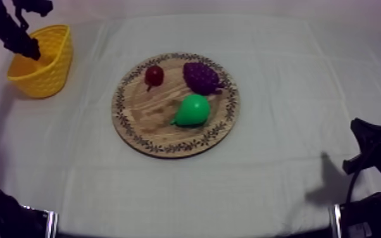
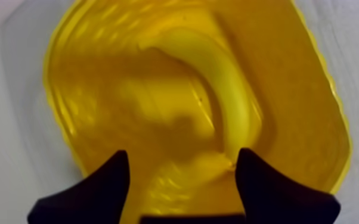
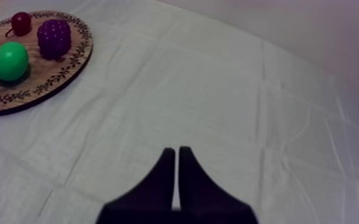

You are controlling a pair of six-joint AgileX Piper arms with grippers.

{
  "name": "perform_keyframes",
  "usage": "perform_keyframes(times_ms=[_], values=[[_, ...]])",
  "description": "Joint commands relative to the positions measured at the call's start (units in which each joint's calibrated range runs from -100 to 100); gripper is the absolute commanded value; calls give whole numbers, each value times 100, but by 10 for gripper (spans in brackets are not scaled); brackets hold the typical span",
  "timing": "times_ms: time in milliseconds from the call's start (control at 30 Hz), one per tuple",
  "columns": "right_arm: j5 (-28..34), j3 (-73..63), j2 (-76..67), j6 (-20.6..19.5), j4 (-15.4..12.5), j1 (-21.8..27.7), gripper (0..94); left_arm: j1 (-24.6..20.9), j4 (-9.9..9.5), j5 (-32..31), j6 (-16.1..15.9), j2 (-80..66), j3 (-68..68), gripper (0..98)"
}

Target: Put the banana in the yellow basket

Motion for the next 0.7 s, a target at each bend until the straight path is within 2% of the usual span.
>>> perform_keyframes(times_ms=[0,133,233,433,667], values=[[1,4,-1,-2,0,-3,4,-2,17,-157,56,-294,356,745],[1,4,-1,-1,0,-3,4,14,60,-594,161,-1017,987,821],[1,4,-1,-1,0,-3,4,42,140,-1091,230,-1677,1503,783],[1,4,-1,-1,0,-3,4,99,298,-1926,438,-2927,2421,590],[1,4,-1,-1,0,-3,4,195,251,-2944,1055,-4386,3877,262]])
